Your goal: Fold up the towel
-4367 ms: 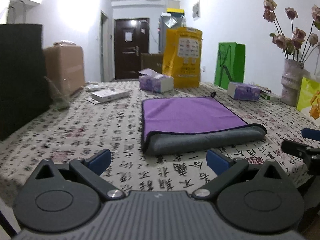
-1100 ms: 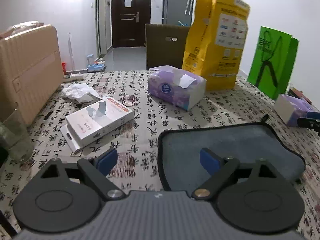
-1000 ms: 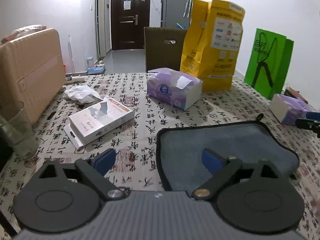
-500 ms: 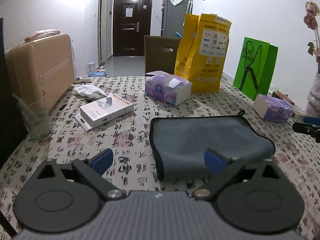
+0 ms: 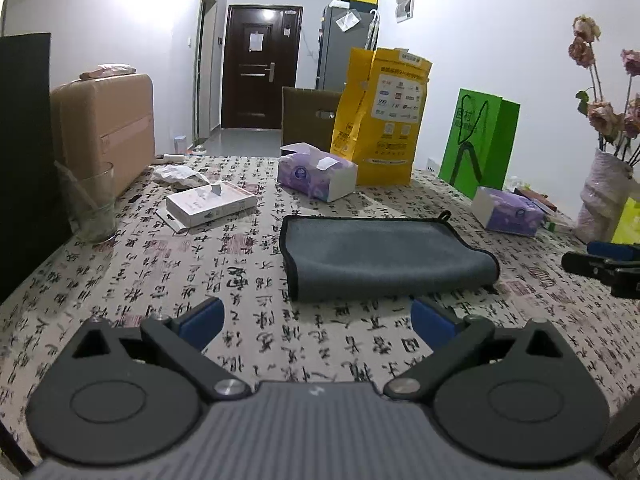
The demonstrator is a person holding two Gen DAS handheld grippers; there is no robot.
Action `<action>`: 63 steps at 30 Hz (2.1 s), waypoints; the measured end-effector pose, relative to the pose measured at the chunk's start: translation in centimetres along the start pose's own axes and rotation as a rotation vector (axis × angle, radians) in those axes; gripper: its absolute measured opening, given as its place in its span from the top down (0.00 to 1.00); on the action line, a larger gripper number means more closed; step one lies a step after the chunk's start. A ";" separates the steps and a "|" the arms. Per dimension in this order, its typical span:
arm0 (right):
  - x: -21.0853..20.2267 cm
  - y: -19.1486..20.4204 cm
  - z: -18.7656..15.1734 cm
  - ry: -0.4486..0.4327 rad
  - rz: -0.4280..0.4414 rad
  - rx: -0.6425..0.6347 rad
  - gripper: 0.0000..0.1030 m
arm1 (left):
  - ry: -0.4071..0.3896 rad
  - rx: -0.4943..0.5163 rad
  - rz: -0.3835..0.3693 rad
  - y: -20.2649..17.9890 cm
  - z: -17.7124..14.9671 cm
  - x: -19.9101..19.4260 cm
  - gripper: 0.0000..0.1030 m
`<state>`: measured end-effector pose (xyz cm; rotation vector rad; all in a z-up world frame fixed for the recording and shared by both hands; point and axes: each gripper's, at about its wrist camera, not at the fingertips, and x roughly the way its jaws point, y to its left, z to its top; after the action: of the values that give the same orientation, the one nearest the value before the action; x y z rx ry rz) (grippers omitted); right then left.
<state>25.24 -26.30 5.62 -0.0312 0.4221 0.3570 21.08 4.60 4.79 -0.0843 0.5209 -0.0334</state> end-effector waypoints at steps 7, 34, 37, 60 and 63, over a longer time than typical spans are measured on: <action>-3.0 1.1 -1.8 -0.032 -0.004 -0.003 0.16 | -0.043 -0.002 0.015 -0.5 -1.5 -3.1 0.01; -13.0 8.0 -7.4 -0.104 0.046 -0.040 0.05 | -0.113 0.050 0.073 -1.6 -9.4 -13.1 0.00; -13.7 8.2 -7.9 -0.104 0.050 -0.020 0.05 | -0.112 0.051 0.082 -1.6 -9.8 -13.4 0.00; -15.7 10.4 -11.7 -0.094 0.031 -0.013 0.04 | -0.175 0.058 0.086 -2.4 -12.4 -15.8 0.00; -16.1 10.5 -11.8 -0.096 0.033 -0.009 0.04 | -0.183 0.060 0.083 -2.4 -12.6 -16.0 0.00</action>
<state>3.26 -23.01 1.84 -0.0156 0.3264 0.3914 0.91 2.10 1.99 -0.0069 0.3401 0.0397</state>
